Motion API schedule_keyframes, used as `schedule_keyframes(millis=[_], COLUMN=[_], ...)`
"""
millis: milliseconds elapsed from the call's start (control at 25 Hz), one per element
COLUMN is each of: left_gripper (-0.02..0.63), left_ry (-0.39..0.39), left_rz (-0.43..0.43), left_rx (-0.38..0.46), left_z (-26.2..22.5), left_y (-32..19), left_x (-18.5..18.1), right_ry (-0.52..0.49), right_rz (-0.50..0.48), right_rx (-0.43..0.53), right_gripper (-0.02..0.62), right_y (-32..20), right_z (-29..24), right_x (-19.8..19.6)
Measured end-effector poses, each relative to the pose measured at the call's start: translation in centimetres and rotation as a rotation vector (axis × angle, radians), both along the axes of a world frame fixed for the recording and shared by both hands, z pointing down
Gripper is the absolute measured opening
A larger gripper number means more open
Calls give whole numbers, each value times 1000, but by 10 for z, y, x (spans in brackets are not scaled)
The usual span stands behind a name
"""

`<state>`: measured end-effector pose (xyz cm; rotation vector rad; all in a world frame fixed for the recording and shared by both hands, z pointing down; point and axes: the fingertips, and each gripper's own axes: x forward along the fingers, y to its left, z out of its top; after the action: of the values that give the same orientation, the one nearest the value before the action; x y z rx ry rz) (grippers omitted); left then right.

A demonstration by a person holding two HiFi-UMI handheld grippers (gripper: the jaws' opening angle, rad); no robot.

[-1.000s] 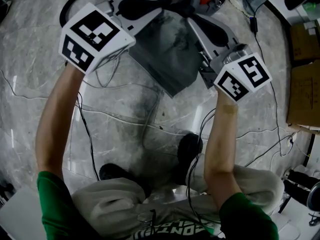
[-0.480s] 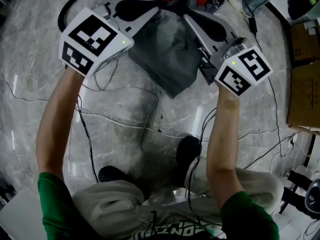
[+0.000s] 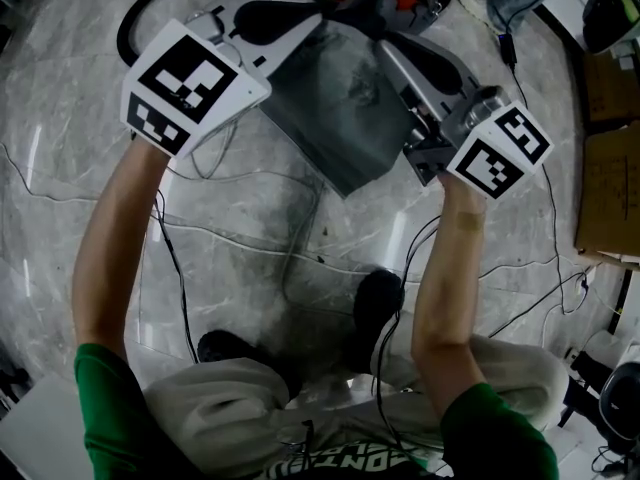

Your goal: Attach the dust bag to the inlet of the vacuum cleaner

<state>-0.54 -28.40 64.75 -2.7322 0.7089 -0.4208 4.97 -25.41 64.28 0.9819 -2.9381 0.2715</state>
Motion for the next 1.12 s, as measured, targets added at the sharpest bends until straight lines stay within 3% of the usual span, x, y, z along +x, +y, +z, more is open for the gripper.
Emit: schedule_keyframes(millis=[240, 480, 760, 1120], left_gripper=[5, 5, 5, 5], left_ry=[-17, -29, -32, -15], left_rz=[11, 9, -1, -12], left_rx=[24, 44, 32, 18], left_z=[2, 2, 4, 2], left_y=[5, 14, 13, 11], left_x=[0, -2, -3, -3], right_ry=[-25, 62, 99, 53], right_rz=[-11, 39, 13, 12], right_rx=[-87, 9, 53, 47], right_gripper=[26, 28, 26, 26], right_y=[-1, -5, -13, -9], right_z=[5, 0, -6, -7], right_x=[2, -2, -10, -7])
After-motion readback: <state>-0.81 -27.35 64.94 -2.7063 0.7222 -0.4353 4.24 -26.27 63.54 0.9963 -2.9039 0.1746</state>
